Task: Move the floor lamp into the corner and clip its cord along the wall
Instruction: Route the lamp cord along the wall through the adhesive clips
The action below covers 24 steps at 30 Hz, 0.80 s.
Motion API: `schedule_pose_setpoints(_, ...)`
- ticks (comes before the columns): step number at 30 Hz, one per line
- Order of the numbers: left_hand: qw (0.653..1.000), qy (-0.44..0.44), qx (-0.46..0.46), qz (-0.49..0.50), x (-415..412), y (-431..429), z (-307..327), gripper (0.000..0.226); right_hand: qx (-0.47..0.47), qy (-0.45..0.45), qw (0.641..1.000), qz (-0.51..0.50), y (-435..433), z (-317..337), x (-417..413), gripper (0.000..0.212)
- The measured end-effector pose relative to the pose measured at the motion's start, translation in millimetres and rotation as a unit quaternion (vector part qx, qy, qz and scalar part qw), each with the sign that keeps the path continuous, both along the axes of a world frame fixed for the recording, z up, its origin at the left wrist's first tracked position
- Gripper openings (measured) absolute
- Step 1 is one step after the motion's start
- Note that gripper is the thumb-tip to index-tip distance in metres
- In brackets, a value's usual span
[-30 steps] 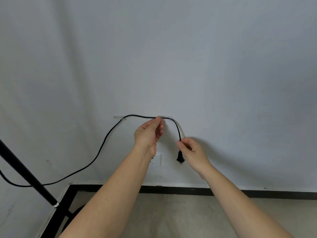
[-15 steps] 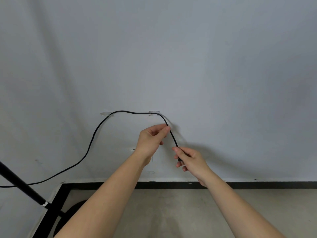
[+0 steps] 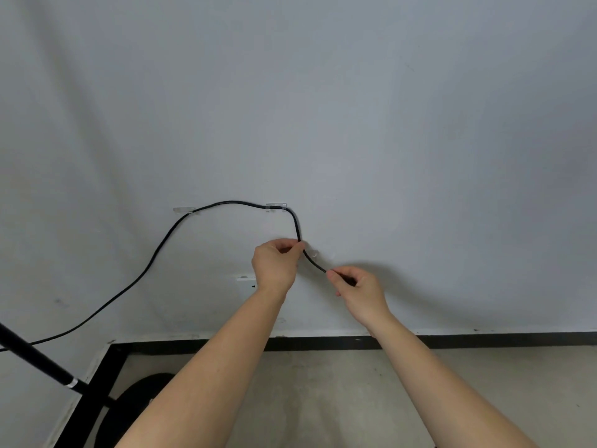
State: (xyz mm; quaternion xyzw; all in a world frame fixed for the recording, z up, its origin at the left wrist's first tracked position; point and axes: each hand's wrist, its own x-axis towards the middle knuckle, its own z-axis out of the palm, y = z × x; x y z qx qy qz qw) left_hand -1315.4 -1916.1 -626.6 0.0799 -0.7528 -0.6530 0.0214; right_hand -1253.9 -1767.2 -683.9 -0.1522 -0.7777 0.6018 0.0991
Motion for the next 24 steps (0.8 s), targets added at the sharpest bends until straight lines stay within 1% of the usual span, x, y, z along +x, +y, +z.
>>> schedule_pose_setpoints(3,0.999,-0.012,-0.03,-0.007,2,1,-5,0.018,0.066,0.031,0.997,-0.009,-1,-1,-7,0.004)
schedule_pose_setpoints(4,0.999,-0.015,-0.027,-0.008,4,1,-7,0.018,0.096,0.043,0.994,-0.011,-2,-1,-10,0.004)
schedule_pose_setpoints(7,1.0,-0.019,0.011,-0.018,6,2,-9,0.008,0.185,0.064,0.981,-0.02,-4,0,-16,0.009)
schedule_pose_setpoints(13,1.0,-0.006,0.003,-0.012,2,8,-5,0.011,0.277,0.058,0.959,-0.02,0,-5,-13,0.016)
schedule_pose_setpoints(15,0.999,-0.016,0.026,-0.017,2,7,-6,0.01,0.316,0.055,0.947,-0.027,-2,-7,-12,0.017)
schedule_pose_setpoints(17,0.997,-0.018,0.065,-0.042,3,4,-8,0.006,0.331,0.05,0.941,-0.049,-7,-9,-14,0.015)
schedule_pose_setpoints(18,0.997,-0.005,0.06,-0.057,5,1,-10,0.004,0.332,0.048,0.94,-0.06,-11,-11,-16,0.015)
schedule_pose_setpoints(19,0.997,0.017,0.031,-0.072,6,-4,-13,0.004,0.326,0.041,0.942,-0.067,-17,-12,-18,0.015)
schedule_pose_setpoints(21,0.989,0.07,-0.083,-0.1,9,-18,-20,0.006,0.299,0.025,0.951,-0.079,-28,-14,-22,0.016)
schedule_pose_setpoints(22,0.976,0.093,-0.16,-0.111,11,-27,-23,0.009,0.282,0.026,0.955,-0.087,-33,-16,-24,0.017)
schedule_pose_setpoints(24,0.937,0.125,-0.302,-0.127,13,-48,-33,0.023,0.257,0.037,0.961,-0.095,-44,-18,-25,0.017)
